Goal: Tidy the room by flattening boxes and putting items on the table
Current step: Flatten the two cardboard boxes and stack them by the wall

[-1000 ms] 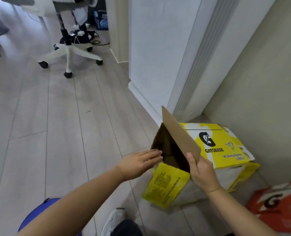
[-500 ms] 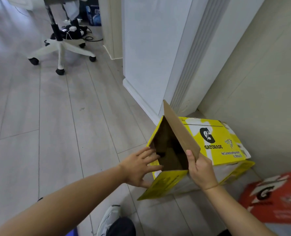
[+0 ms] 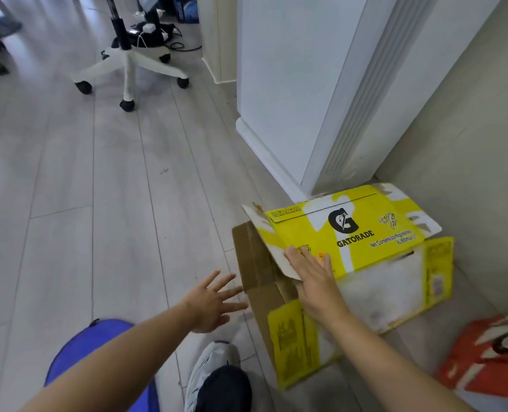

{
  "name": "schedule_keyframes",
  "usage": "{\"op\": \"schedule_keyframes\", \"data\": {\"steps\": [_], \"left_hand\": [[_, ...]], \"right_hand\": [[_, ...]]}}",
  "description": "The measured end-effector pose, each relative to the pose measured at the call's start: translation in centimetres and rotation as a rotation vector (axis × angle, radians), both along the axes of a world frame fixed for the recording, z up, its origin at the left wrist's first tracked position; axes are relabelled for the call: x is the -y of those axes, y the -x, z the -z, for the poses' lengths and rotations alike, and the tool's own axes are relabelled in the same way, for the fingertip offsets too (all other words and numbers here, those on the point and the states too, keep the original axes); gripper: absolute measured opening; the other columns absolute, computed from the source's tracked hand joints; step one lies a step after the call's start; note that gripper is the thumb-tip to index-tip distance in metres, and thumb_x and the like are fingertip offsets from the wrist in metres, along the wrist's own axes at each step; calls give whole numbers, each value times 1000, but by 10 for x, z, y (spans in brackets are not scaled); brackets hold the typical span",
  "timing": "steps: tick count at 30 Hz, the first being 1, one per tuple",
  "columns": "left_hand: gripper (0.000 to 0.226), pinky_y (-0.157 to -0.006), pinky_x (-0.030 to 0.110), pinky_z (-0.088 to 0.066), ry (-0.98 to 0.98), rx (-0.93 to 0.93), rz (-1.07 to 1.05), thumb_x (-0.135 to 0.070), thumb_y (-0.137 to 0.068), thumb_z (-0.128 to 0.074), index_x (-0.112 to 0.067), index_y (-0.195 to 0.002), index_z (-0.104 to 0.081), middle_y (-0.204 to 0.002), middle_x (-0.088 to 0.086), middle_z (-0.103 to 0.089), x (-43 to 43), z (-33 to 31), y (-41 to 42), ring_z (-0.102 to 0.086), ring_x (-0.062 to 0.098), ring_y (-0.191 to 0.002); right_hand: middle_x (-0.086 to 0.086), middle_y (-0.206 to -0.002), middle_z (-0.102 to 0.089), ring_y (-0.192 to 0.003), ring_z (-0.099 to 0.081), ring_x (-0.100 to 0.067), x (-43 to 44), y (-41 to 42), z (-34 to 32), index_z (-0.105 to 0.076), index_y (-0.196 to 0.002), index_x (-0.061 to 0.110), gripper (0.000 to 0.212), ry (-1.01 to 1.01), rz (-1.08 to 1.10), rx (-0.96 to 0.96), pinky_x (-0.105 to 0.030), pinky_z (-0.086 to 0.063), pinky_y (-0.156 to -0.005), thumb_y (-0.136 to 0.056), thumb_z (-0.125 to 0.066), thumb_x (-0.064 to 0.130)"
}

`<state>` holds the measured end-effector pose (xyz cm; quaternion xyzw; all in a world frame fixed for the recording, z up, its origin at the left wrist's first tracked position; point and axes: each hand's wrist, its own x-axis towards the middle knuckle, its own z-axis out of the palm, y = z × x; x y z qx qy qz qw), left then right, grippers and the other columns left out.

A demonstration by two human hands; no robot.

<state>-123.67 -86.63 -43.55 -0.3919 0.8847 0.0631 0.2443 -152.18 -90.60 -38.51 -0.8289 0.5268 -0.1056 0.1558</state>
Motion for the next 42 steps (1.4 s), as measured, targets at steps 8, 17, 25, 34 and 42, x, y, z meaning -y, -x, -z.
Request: {"op": "schedule_keyframes", "data": {"steps": [8,17,25,34,42], "left_hand": [[48,-109,54,-38,196,-55,-375,-15,-71,-66,-15,-119,-68,-136,10,-57,-5,16,-23,-41,35,-136],[77,-115,63,-19,-38,-204,-187,-61,-86,-52,-46,-152,-16,-165,-1,-5,-2,43,60,-4,36,-150],[112,-110,73,-14,-132,18,-43,-48,-81,-74,-55,-146,17,-160,-8,29,42,56,87,20,38,-147],[116,-108,72,-22,-161,90,150,-41,-86,-71,-62,-129,34,-158,-11,32,93,71,122,20,39,-147],[105,-107,72,-23,-186,95,204,-56,-83,-68,-67,-133,25,-158,-14,31,171,71,180,22,37,-146]], "right_hand": [[3,-154,36,-139,37,-28,-11,-16,73,18,-145,50,97,-529,41,-448,-67,8,-109,-73,-38,84],[6,-154,37,-141,36,-25,-45,-12,93,9,-147,52,87,-543,160,-344,-70,-4,-107,-78,-34,83],[-1,-151,42,-140,34,-37,-114,-8,113,26,-143,48,104,-607,400,-332,-76,2,-102,-72,-42,83],[6,-148,45,-131,46,-32,-111,18,139,25,-137,59,101,-707,555,-269,-76,4,-100,-73,-52,75],[13,-150,42,-139,37,-34,-44,75,145,17,-140,58,99,-675,576,-206,-75,5,-101,-75,-56,69]]}}
